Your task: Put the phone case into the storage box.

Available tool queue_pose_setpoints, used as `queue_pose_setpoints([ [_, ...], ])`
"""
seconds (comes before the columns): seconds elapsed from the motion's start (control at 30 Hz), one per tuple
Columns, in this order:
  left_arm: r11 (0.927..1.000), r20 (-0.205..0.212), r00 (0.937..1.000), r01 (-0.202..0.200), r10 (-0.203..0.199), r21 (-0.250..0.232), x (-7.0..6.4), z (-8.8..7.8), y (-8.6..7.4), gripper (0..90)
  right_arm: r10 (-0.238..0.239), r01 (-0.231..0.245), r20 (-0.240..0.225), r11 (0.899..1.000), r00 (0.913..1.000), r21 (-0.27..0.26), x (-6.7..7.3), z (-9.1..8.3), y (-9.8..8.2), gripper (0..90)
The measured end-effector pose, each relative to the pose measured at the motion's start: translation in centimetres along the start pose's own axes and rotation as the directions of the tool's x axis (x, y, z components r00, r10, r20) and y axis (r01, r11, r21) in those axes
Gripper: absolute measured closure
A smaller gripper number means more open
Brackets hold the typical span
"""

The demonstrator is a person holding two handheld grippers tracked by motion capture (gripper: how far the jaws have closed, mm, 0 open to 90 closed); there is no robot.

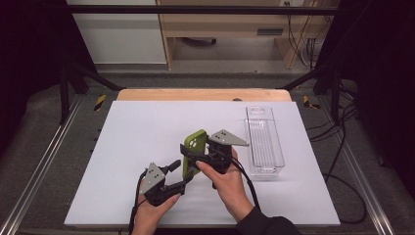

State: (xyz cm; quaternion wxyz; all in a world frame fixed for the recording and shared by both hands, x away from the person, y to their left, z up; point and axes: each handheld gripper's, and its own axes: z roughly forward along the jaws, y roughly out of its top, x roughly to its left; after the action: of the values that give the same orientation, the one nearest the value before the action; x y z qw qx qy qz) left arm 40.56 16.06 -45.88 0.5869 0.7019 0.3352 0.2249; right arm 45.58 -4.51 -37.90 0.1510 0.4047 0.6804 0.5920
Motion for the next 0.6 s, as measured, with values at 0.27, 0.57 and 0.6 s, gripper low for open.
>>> queue_pose_setpoints([
  [0.27,0.9998,-0.085,0.9964,0.005,-0.003,0.018,2.1,-1.2,0.3,16.4,0.004,-0.005,0.097,1.0,0.9953,0.008,-3.1,0.4,1.4,16.8],
  [0.57,0.9997,-0.14,0.9901,0.009,-0.005,0.025,4.6,-2.4,0.0,11.1,-0.01,0.008,0.169,1.0,0.9855,0.012,-6.0,-0.3,3.9,16.8],
  [0.6,0.9998,-0.142,0.9898,0.014,-0.012,0.017,4.7,-2.5,-0.1,10.1,-0.01,0.009,0.176,1.0,0.9843,0.011,-6.3,-0.3,4.2,16.8],
])
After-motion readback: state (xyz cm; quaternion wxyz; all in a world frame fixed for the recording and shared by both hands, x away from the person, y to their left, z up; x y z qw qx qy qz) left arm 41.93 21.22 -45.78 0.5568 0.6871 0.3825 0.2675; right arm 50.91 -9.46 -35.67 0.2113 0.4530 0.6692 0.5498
